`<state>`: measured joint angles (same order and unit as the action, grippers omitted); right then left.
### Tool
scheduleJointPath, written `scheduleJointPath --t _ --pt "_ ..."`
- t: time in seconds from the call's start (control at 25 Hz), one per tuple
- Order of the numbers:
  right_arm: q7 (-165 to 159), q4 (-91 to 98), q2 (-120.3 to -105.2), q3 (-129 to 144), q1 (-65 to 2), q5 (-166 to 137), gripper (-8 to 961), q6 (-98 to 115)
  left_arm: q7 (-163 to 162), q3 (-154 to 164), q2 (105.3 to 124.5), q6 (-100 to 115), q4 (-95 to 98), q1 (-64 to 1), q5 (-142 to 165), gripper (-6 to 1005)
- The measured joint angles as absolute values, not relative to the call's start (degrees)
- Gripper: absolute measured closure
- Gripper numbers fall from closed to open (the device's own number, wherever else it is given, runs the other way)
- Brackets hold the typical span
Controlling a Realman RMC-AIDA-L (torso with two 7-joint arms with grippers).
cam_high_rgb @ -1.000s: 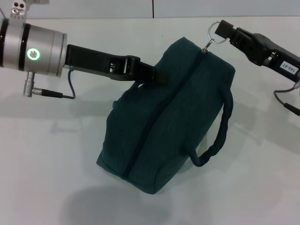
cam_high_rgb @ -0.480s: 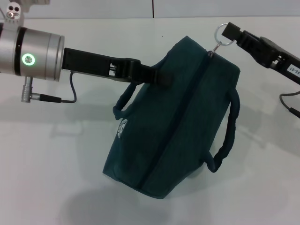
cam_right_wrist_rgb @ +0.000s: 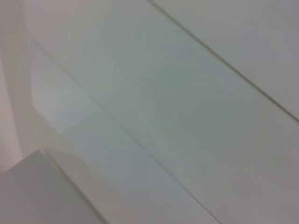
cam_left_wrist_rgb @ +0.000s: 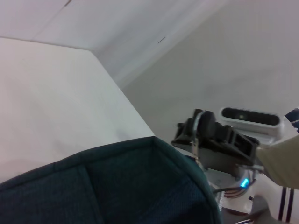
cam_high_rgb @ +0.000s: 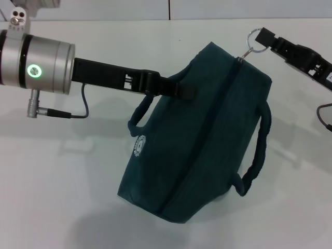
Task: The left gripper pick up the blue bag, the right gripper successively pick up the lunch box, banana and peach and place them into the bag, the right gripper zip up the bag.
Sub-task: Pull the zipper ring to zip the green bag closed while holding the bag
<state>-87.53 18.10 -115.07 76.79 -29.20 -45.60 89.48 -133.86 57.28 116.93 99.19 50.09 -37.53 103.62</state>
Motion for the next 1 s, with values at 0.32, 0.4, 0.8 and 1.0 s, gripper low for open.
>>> scheduleJointPath --t 0.32,0.4,0.8,1.0 --pt "-98.4 15.9 -114.44 76.51 -29.42 -46.02 892 87.06 -132.72 57.62 117.68 100.55 50.09 -37.21 100.43 955" --pt "-100.58 15.63 -114.24 76.46 -29.27 -45.94 892 86.75 -132.36 57.64 117.69 100.61 50.09 -37.06 100.44 955" --pt "-105.36 13.55 -113.97 74.29 -28.83 -45.8 890 85.97 -129.93 57.74 118.17 102.01 49.34 -36.9 100.71 955" --pt "-105.69 13.44 -113.82 74.79 -28.83 -46.29 890 84.76 -129.42 57.59 118.22 102.72 49.3 -36.91 99.82 955"
